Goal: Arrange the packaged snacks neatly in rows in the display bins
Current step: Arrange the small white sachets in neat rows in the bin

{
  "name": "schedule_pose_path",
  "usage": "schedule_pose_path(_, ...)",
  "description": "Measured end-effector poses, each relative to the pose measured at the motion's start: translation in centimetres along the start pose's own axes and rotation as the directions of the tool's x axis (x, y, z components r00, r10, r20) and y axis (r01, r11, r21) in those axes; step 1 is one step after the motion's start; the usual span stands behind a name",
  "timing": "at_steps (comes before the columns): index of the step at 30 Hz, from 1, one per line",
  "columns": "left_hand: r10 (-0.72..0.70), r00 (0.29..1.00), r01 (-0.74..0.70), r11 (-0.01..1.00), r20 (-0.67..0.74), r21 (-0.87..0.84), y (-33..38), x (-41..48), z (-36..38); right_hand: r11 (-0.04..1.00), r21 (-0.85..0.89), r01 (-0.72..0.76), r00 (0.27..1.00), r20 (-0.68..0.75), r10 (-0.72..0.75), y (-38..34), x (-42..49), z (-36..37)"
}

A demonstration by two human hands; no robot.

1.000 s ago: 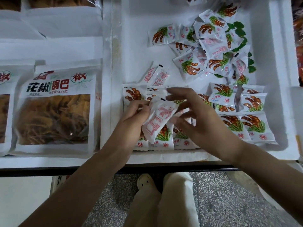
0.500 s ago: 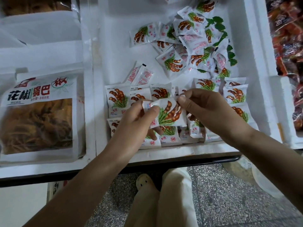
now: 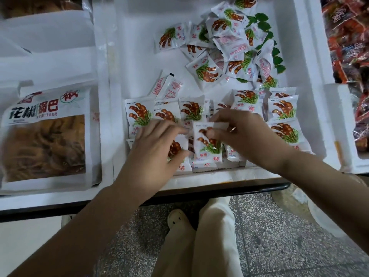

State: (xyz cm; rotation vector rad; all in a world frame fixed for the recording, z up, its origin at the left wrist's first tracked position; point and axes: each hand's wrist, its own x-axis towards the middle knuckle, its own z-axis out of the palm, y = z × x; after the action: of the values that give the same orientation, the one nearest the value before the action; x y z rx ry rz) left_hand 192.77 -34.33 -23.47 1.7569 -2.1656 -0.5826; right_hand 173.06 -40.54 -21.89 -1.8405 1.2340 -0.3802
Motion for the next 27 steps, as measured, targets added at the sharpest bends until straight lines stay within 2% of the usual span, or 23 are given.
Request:
schedule_pose_path(4, 0.032, 0.996, -0.04, 0.995, 0.082, 0.096, -1.2, -0.6, 0.7, 0.967, -0.199, 0.159, 0.984, 0.113, -0.138, 0.6, 0.7, 2.0)
schedule_pose_path(8, 0.075, 0.994, -0.085, 0.989, 0.085, 0.123, -1.6, -0.4, 0.7, 0.932, -0.271, 0.239, 0.969, 0.127, -0.211, 1.2, 0.6, 2.6)
schedule_pose_path(10, 0.098, 0.992, -0.108, 0.986, 0.083, 0.128, -1.7, -0.3, 0.7, 0.874, -0.38, 0.304, 0.953, 0.128, -0.276, 1.4, 0.4, 2.5)
schedule_pose_path(13, 0.113, 0.988, -0.127, 0.982, 0.102, 0.139, -2.0, -0.4, 0.7, 0.731, -0.571, 0.374, 0.924, 0.156, -0.35, 1.7, 0.0, 2.3)
schedule_pose_path(15, 0.12, 0.984, -0.139, 0.978, 0.13, 0.155, -2.2, -0.4, 0.5, 0.684, -0.616, 0.39, 0.917, 0.191, -0.35, 1.9, -0.4, 2.5)
schedule_pose_path(18, 0.121, 0.978, -0.147, 0.978, 0.17, 0.147, -2.2, -0.3, 0.0, 0.679, -0.612, 0.406, 0.908, 0.189, -0.373, 2.1, -0.7, 2.5)
schedule_pose_path(20, 0.122, 0.979, -0.147, 0.978, 0.161, 0.15, -1.9, 0.7, -0.7, 0.746, -0.543, 0.385, 0.916, 0.121, -0.384, 1.8, -0.5, 1.7)
schedule_pose_path(23, 0.124, 0.989, -0.134, 0.983, 0.087, 0.128, -0.7, 4.0, -2.2, 0.88, -0.409, 0.244, 0.946, -0.101, -0.309, 2.1, 1.6, -0.9)
schedule_pose_path(27, 0.025, 1.0, -0.026, 0.999, -0.005, -0.039, 0.9, 10.5, -2.1, 0.879, -0.471, -0.071, 0.903, -0.405, -0.144, 4.2, 6.3, -4.9)
